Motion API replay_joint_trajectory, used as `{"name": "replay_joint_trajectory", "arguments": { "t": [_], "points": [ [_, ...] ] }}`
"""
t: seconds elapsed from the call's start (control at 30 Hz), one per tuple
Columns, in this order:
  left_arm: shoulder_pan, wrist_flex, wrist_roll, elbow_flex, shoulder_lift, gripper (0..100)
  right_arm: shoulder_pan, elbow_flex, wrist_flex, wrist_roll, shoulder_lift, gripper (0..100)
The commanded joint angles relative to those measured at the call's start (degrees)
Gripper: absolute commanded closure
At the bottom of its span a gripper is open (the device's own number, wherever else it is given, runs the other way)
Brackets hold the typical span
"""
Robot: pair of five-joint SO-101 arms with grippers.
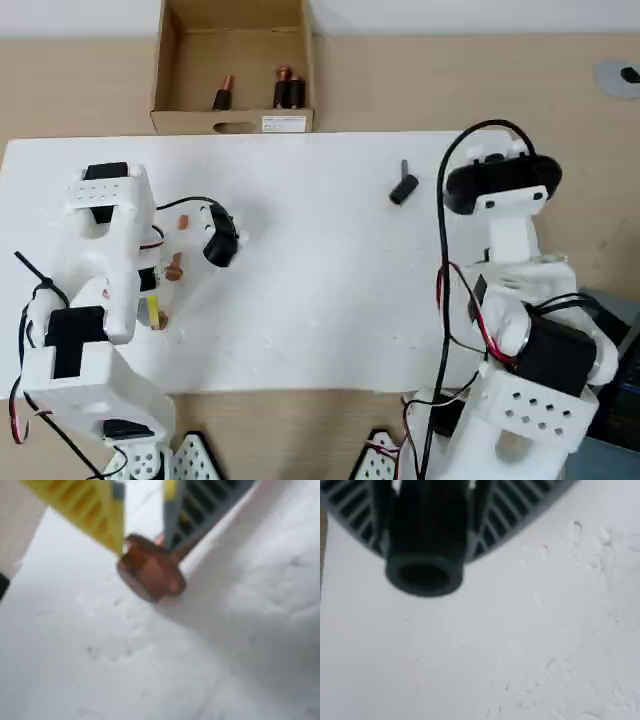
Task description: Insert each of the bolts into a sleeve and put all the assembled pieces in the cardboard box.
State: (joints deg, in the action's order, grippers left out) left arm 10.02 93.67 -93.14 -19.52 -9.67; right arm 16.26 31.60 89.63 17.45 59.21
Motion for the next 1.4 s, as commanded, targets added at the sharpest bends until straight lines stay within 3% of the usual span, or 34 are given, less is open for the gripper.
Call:
{"name": "replay_joint_trajectory", "arguments": {
  "t": [0.0, 0.77, 1.13, 1.37],
  "points": [
    [-0.44, 0.26, -10.55, 0.18, -0.57, 95, 0.57, -0.66, -1.41, 0.53, 0.31, 98.7],
    [2.55, -1.23, -5.89, 0.35, -0.57, 95, 0.48, -2.59, -1.41, 2.02, 0.31, 98.7],
    [4.75, -1.14, -6.42, 0.09, -0.57, 95, 0.48, -2.77, -1.41, 2.02, 0.31, 98.7],
    [4.66, -1.32, -10.55, 0.26, -0.57, 95, 0.66, -2.86, -1.41, 2.02, 0.31, 98.7]
  ]
}}
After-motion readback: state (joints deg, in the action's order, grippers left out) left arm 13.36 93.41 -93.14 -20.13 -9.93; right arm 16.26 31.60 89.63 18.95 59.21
